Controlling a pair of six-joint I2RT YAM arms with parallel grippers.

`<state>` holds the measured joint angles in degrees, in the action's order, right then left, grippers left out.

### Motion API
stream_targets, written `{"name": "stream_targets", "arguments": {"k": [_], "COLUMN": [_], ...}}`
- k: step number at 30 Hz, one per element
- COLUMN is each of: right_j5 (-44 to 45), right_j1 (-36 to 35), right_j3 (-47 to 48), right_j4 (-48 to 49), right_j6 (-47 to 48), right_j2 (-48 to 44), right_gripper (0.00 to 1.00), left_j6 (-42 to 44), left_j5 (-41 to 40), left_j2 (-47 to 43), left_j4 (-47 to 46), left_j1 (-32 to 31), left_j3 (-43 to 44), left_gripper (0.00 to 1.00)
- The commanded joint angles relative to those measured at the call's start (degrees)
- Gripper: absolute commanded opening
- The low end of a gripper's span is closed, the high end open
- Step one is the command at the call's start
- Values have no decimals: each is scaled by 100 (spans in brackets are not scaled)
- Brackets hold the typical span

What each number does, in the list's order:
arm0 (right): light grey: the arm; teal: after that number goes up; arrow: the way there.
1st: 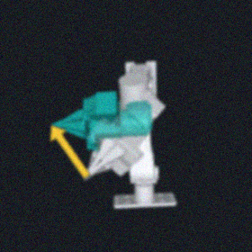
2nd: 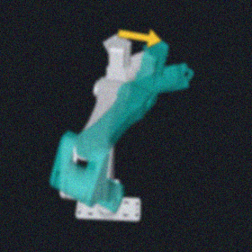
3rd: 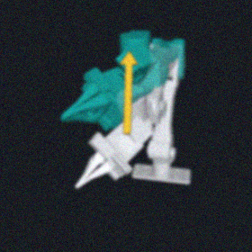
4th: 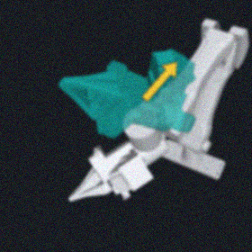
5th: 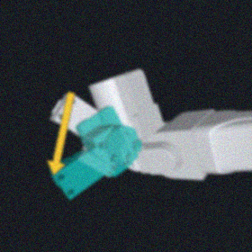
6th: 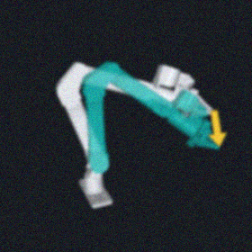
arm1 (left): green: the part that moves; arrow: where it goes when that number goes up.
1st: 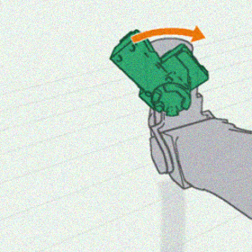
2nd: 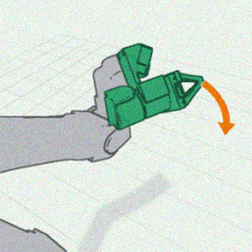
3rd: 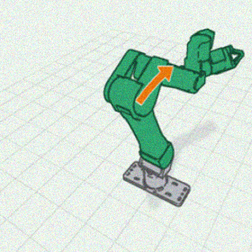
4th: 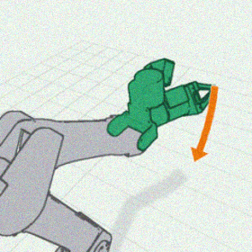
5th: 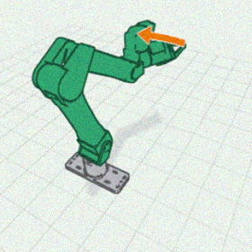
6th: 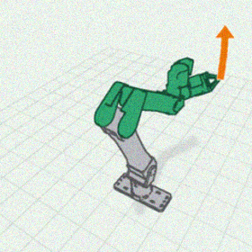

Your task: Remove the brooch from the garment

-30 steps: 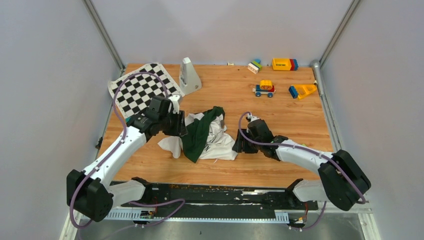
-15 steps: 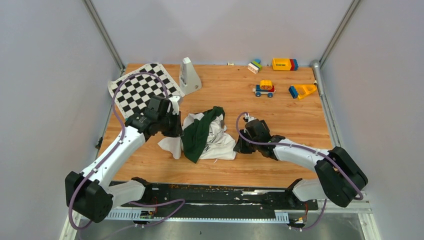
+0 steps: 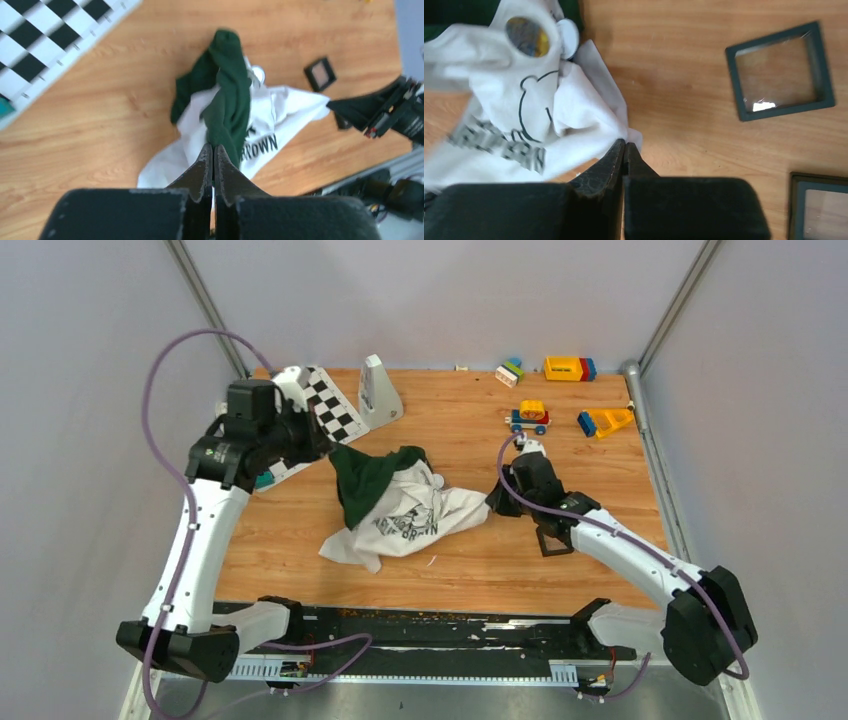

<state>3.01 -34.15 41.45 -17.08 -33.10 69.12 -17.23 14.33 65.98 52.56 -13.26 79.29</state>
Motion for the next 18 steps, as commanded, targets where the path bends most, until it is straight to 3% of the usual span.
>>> {"name": "stream_targets", "arguments": {"k": [1,9,12,15,18], "right_j5": [358,226,265,440,690], "right_j1": [285,902,1020,1075,1143], "right_j3": [611,1407,2212,3090,3742], "right_j4": [-293,-658,-1019,-1436,-1585], "right_j6": [286,507,644,731,770], "right_j2": [-392,-703,-629,-575,-734], "right_gripper": [0,0,0,0,0], "left_j6": [88,-119,-164,-179,-180], "left_j5": [565,513,251,-447,-1500], "left_j2": [-77,10,280,507,436], "left_j4": [439,561,809,1229,1309], "left_j1": [615,1255,1492,1563,1571], "left_j3": [985,2027,3029,4266,4839], "left_gripper": [0,0,0,0,0]}}
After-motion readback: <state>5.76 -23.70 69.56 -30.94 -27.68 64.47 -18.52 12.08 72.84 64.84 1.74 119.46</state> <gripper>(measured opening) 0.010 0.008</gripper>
